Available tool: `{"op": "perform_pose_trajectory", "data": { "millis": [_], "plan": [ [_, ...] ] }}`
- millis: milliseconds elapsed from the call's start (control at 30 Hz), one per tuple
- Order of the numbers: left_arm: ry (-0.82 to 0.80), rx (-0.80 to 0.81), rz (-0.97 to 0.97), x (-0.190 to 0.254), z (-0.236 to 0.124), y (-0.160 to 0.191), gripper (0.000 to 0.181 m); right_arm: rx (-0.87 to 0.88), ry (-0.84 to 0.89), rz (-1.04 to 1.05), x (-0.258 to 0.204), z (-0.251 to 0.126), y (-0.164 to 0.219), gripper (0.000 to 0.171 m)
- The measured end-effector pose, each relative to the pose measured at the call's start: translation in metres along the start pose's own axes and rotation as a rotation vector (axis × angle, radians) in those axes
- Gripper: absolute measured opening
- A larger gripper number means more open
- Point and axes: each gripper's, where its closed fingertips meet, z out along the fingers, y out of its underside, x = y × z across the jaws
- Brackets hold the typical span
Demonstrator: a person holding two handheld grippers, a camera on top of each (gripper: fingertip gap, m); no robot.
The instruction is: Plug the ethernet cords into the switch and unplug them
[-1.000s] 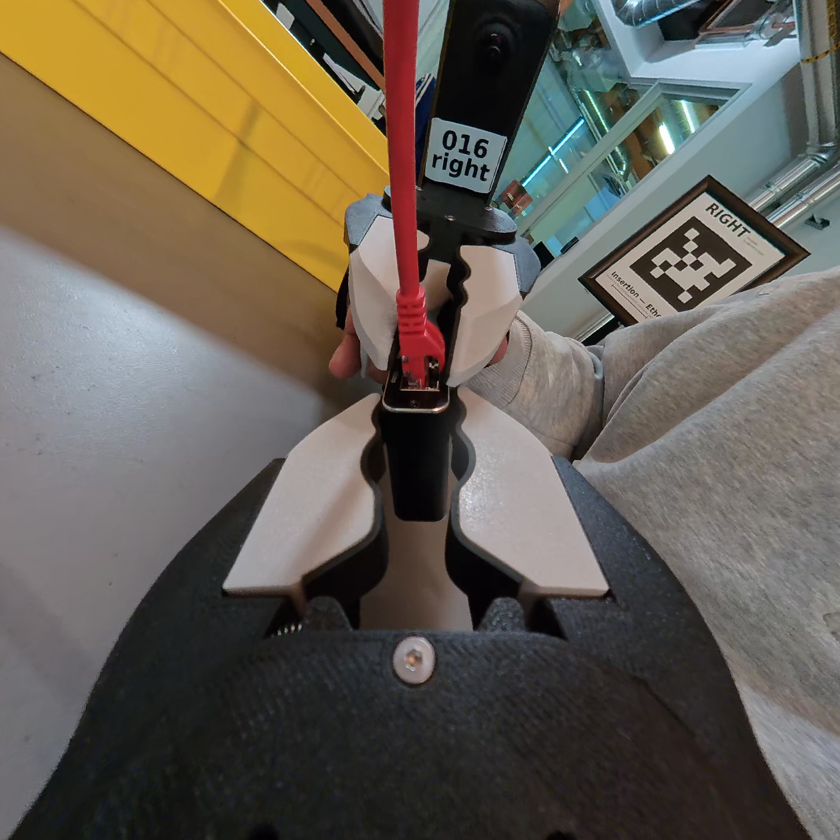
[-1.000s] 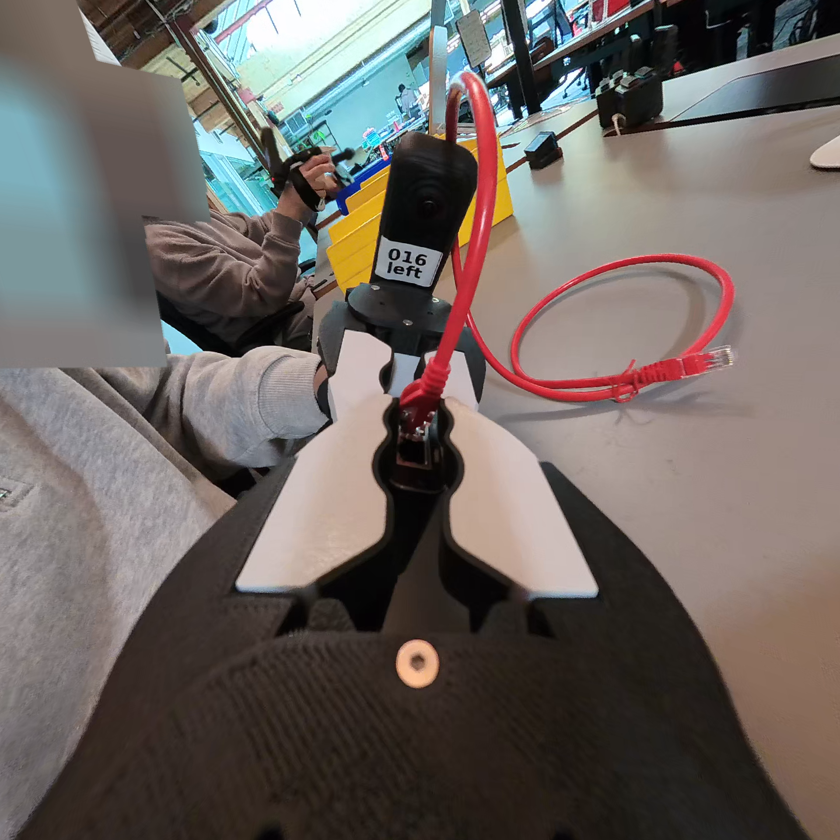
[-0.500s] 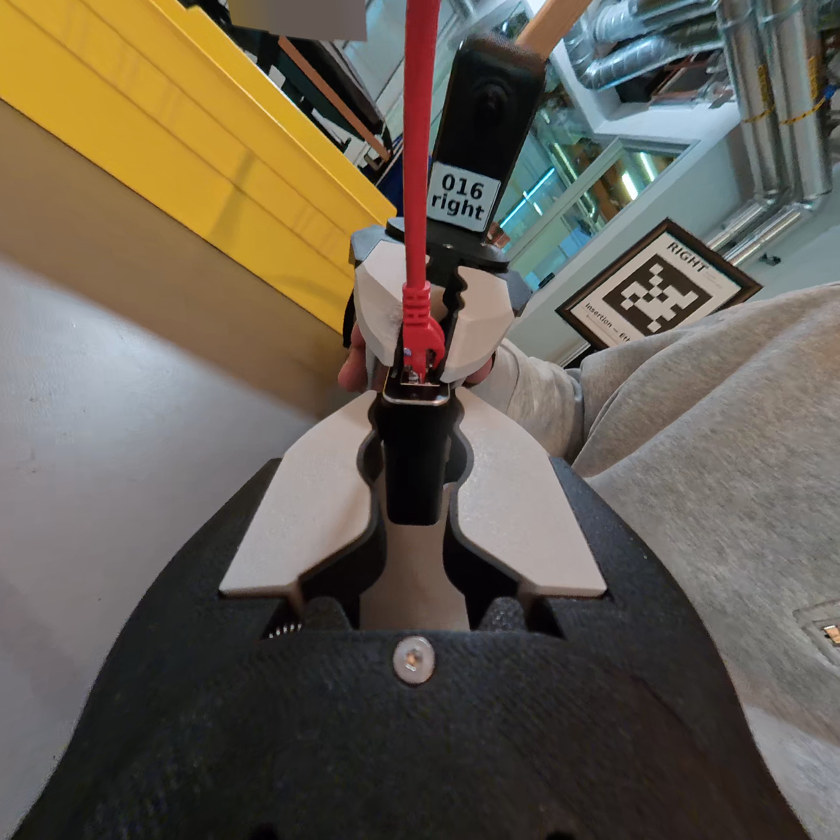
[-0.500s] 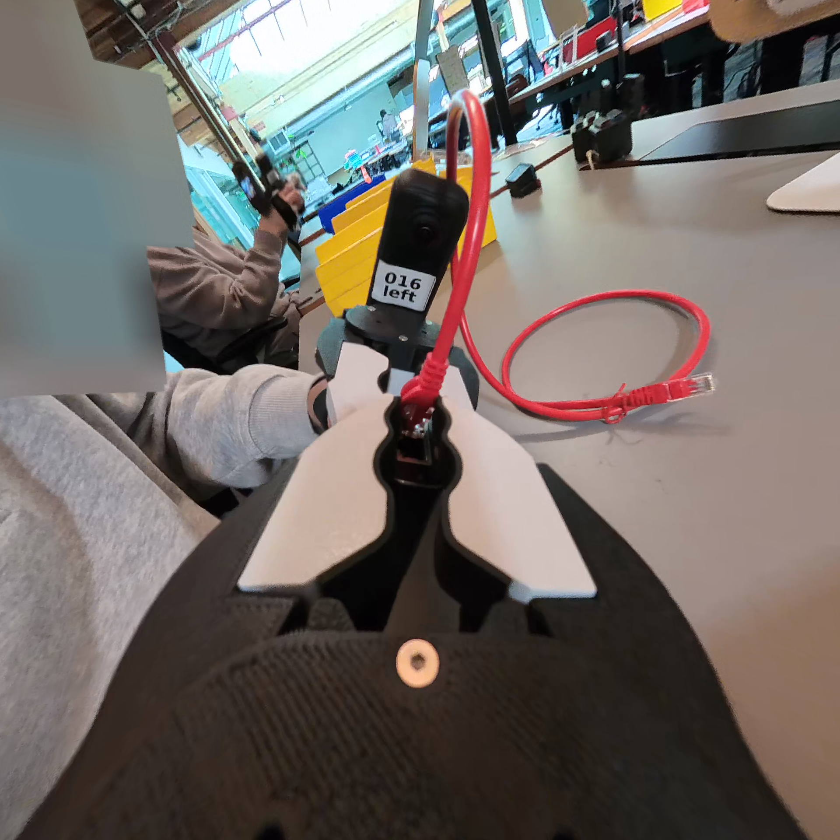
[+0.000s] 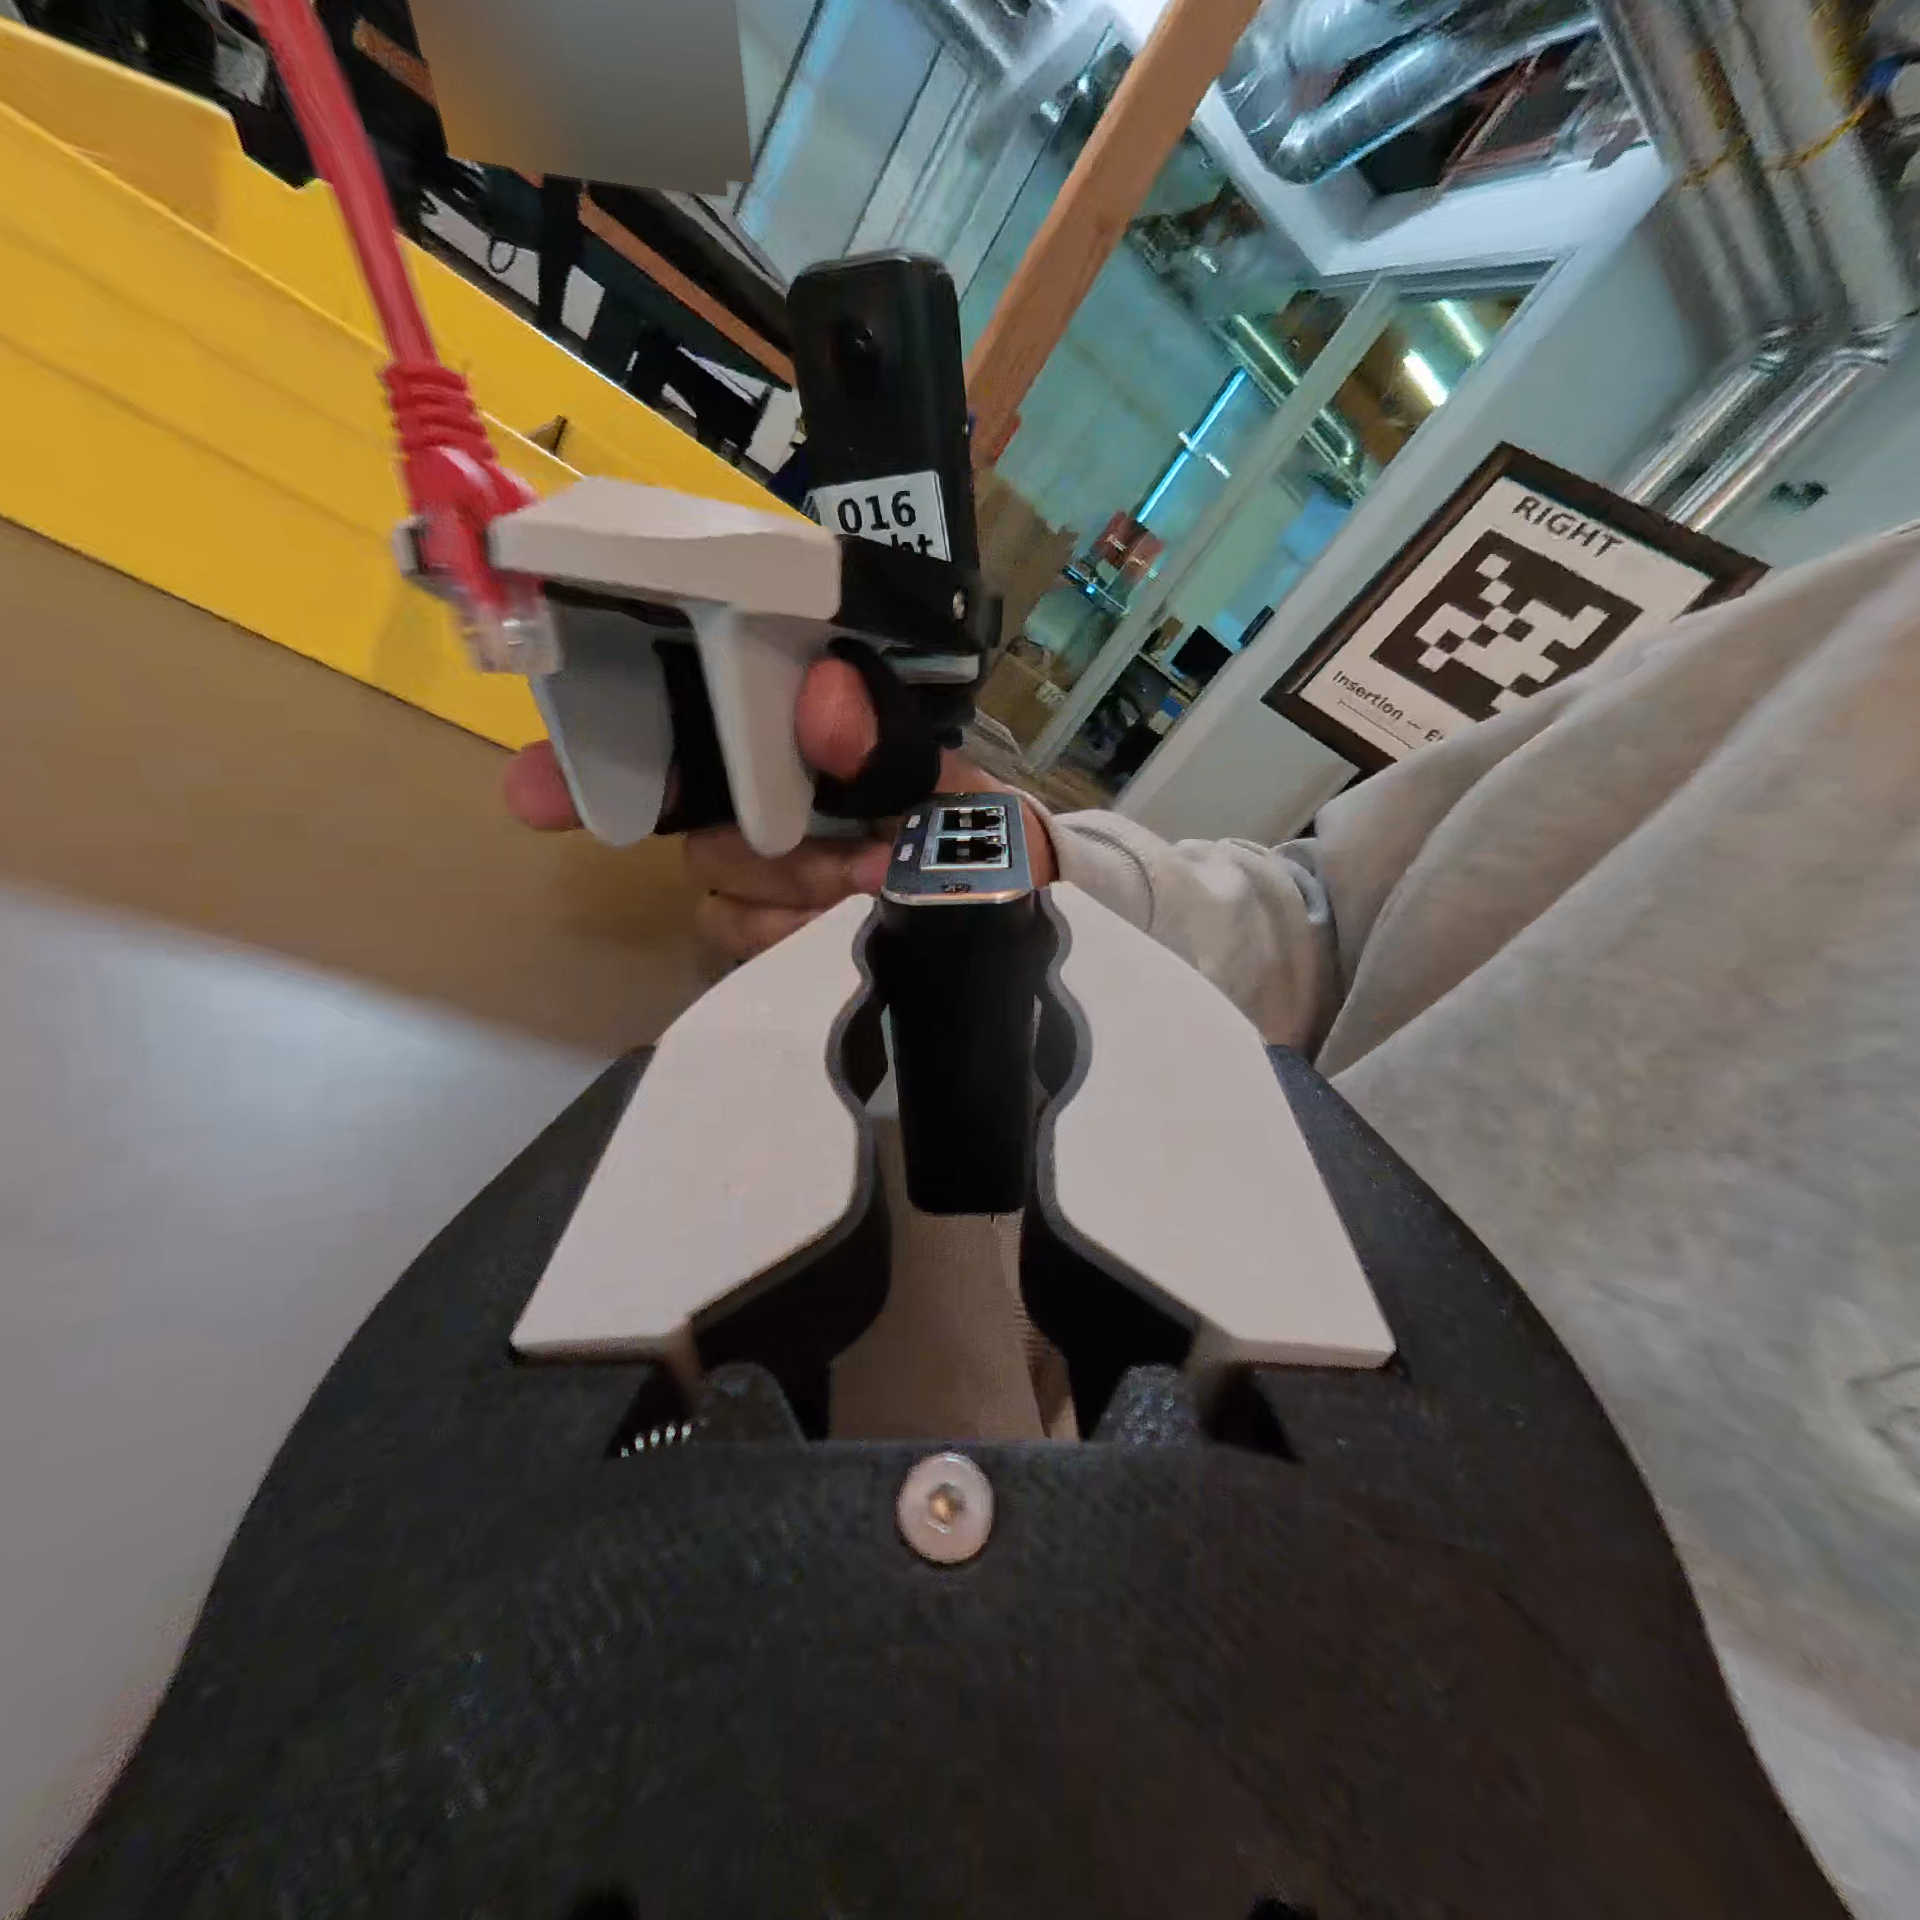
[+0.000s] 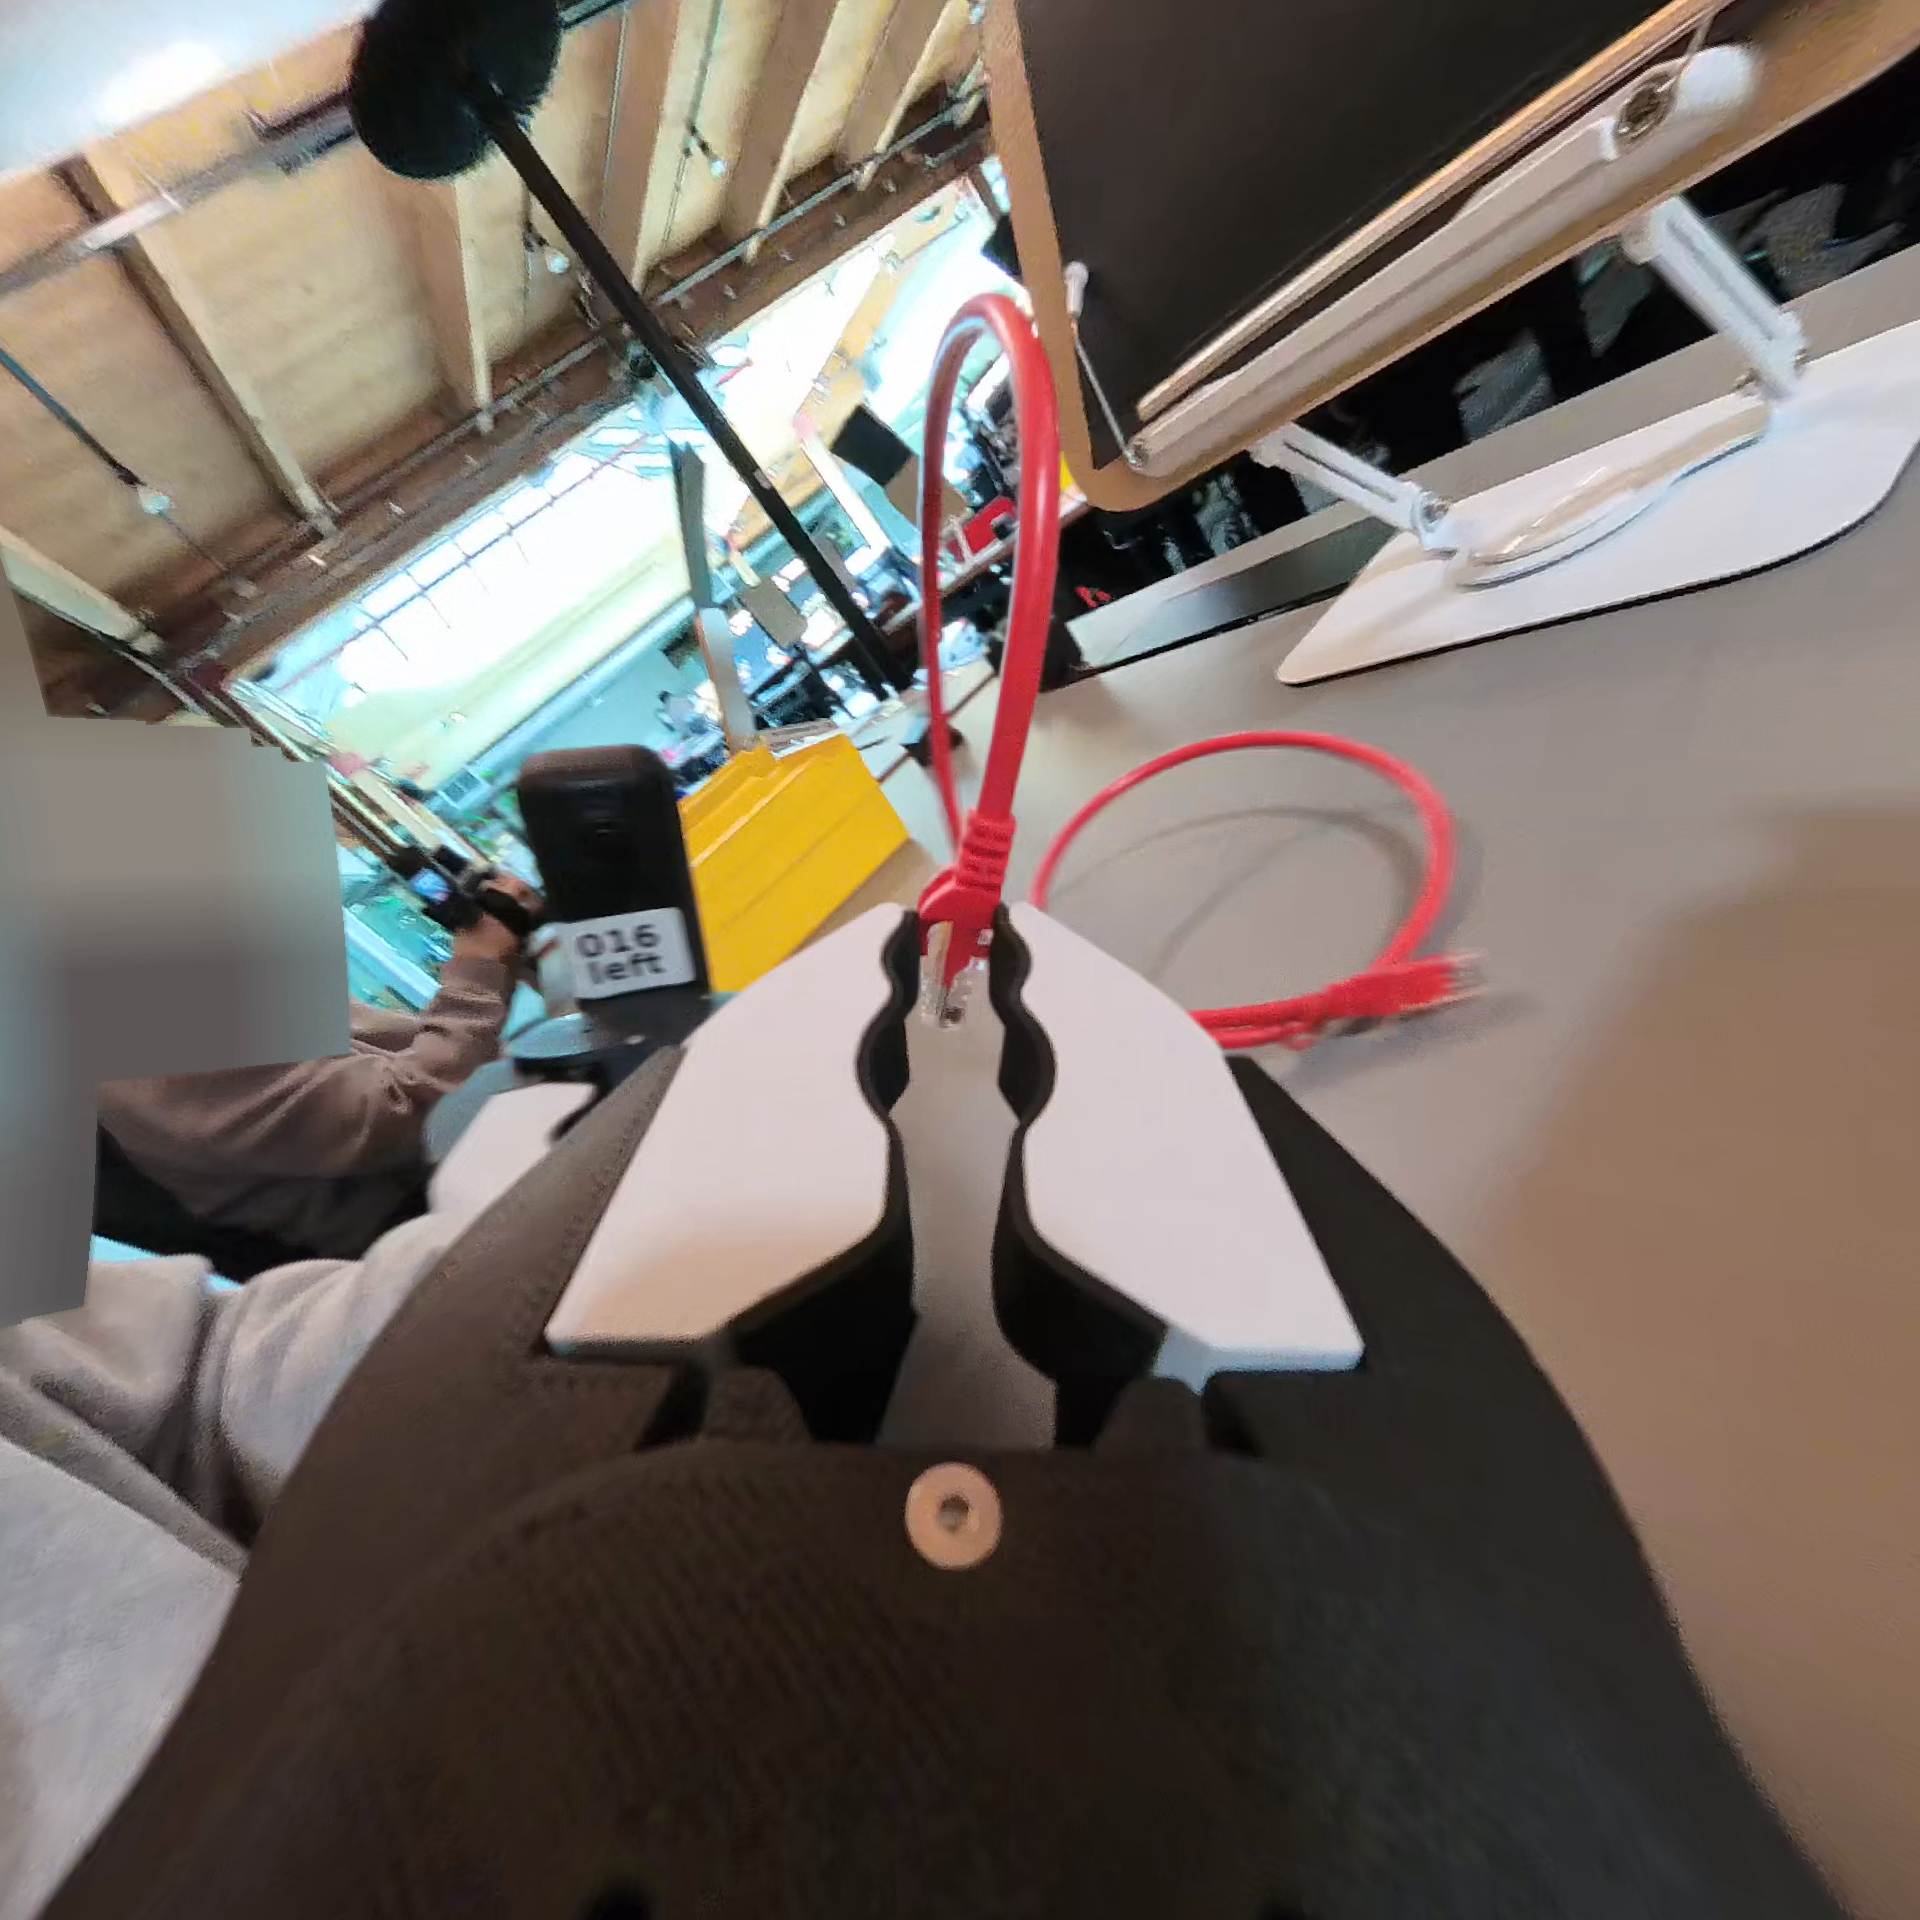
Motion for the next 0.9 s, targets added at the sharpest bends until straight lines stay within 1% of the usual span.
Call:
{"op": "perform_pose_trajectory", "data": {
  "millis": [100,167,233,300,433,533,633,733,800,900],
  "plan": [
    [-0.023,0.020,-0.018,-0.015,-0.020,-0.004,0.025,-0.016,-0.014,-0.003,-0.002,-0.001,0.001,0.014],
    [0.017,0.131,-0.078,-0.018,-0.037,-0.023,0.025,-0.078,0.011,-0.024,0.005,0.000,0.010,0.014],
    [0.042,0.273,-0.131,-0.023,-0.062,-0.046,0.025,-0.081,0.055,-0.069,0.012,0.001,0.010,0.014],
    [-0.005,0.389,-0.158,-0.038,-0.091,-0.060,0.025,-0.078,0.106,-0.137,0.017,0.004,0.008,0.015],
    [-0.115,0.572,-0.215,-0.067,-0.142,-0.076,0.025,-0.092,0.257,-0.304,0.032,0.012,0.006,0.048],
    [-0.116,0.690,-0.270,-0.077,-0.167,-0.082,0.024,-0.095,0.294,-0.449,0.030,0.014,0.005,0.056],
    [-0.117,0.733,-0.302,-0.081,-0.175,-0.082,0.025,-0.163,0.303,-0.613,0.026,0.020,0.015,0.056],
    [-0.122,0.722,-0.302,-0.082,-0.171,-0.080,0.025,-0.203,0.348,-0.772,0.030,0.030,0.018,0.063],
    [-0.130,0.700,-0.290,-0.081,-0.167,-0.079,0.025,-0.204,0.373,-0.811,0.035,0.034,0.017,0.070],
    [-0.153,0.661,-0.266,-0.081,-0.161,-0.076,0.025,-0.165,0.410,-0.779,0.042,0.037,0.003,0.071]
  ]
}}
